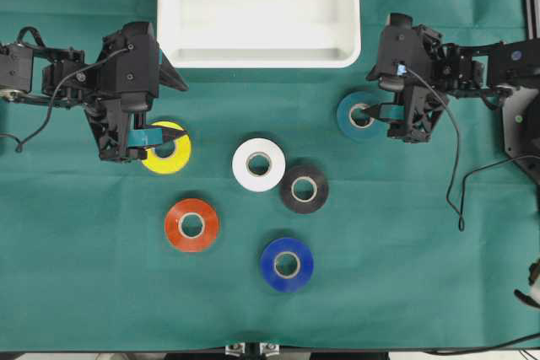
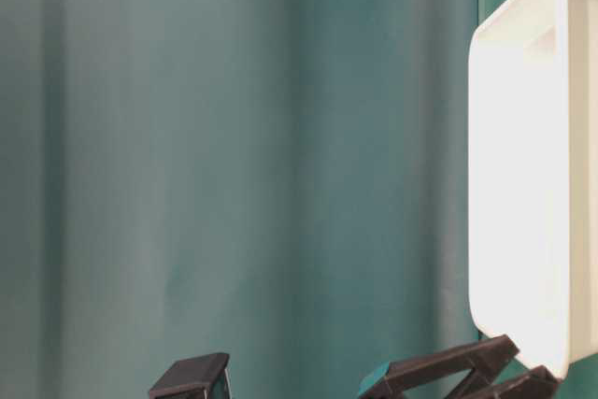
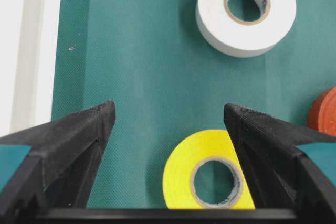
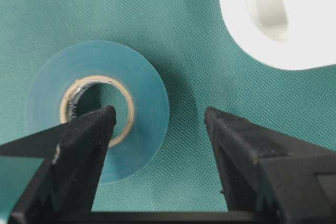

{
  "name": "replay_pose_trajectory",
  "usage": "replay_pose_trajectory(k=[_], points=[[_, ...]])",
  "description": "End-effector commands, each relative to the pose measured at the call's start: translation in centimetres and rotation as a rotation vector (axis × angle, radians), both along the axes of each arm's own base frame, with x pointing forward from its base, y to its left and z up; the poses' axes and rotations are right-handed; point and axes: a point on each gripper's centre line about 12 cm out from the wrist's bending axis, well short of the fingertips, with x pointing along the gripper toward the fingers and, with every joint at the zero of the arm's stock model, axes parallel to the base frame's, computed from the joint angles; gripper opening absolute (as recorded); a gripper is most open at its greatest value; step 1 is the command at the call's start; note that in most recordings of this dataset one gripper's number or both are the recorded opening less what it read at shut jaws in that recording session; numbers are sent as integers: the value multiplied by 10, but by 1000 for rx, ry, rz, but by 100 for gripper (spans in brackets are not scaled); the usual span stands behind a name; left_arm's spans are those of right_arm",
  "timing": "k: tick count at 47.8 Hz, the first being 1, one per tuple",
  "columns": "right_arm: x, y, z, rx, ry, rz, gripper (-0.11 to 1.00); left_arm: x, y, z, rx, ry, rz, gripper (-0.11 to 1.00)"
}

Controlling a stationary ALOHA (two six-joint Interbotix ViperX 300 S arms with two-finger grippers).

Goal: Put the tape alternately from left to right into the white case.
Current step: 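Grasp the teal tape roll through its hole with the right gripper, then carry the teal roll into the white case and release it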

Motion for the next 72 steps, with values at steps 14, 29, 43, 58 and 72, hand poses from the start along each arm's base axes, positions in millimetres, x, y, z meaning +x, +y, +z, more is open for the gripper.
replay_pose_trajectory(k=[14, 29, 43, 58, 72], points=[[10, -6, -1, -4, -26, -18, 68, 3, 0, 8, -1, -28, -1, 65], [11, -7, 1, -2, -15, -18, 25, 4, 0, 8, -1, -29, -1, 65], [16, -8, 14, 1, -13, -24, 25, 3, 0, 8, -1, -28, -1, 65], [25, -6, 46, 4, -112, -34, 25, 4, 0, 8, -1, -29, -1, 65], [29, -17, 79, -54, -217, -28, 25, 4, 0, 8, 0, -28, -2, 65]])
